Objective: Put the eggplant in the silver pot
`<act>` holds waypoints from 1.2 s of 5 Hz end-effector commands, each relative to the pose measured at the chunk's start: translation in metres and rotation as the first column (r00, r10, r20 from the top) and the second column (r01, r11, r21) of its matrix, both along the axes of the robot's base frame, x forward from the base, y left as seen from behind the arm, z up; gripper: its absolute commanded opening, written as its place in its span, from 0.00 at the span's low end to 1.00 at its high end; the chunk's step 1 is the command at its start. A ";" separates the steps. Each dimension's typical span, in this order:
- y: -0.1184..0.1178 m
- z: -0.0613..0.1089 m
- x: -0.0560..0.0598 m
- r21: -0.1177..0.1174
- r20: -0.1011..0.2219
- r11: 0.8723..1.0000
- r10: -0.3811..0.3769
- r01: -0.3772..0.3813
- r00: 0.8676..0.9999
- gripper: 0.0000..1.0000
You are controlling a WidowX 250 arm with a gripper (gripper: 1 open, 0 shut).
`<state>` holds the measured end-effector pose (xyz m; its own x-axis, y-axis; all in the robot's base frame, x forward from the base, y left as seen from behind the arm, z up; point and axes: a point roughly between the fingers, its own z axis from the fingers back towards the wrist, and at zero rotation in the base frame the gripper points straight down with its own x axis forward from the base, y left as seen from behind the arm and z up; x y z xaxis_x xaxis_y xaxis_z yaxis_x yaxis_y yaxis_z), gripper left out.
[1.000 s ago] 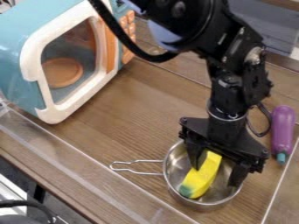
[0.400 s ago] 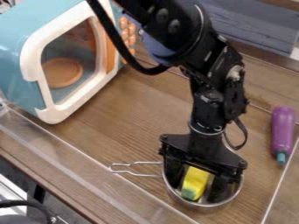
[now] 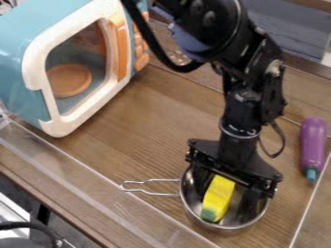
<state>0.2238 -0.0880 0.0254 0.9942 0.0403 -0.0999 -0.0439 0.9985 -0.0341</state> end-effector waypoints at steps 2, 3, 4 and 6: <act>-0.012 0.022 0.008 -0.024 0.041 0.999 -0.027 0.028 0.999 1.00; -0.010 0.036 0.011 -0.031 0.050 0.999 -0.017 0.018 0.999 1.00; -0.007 0.055 0.016 -0.051 0.091 0.998 -0.020 0.025 0.996 1.00; 0.039 0.122 0.037 -0.095 0.237 0.994 0.066 -0.045 0.969 1.00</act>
<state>0.2561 -0.0480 0.1345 0.9901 0.1085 0.0888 -0.0967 0.9870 -0.1280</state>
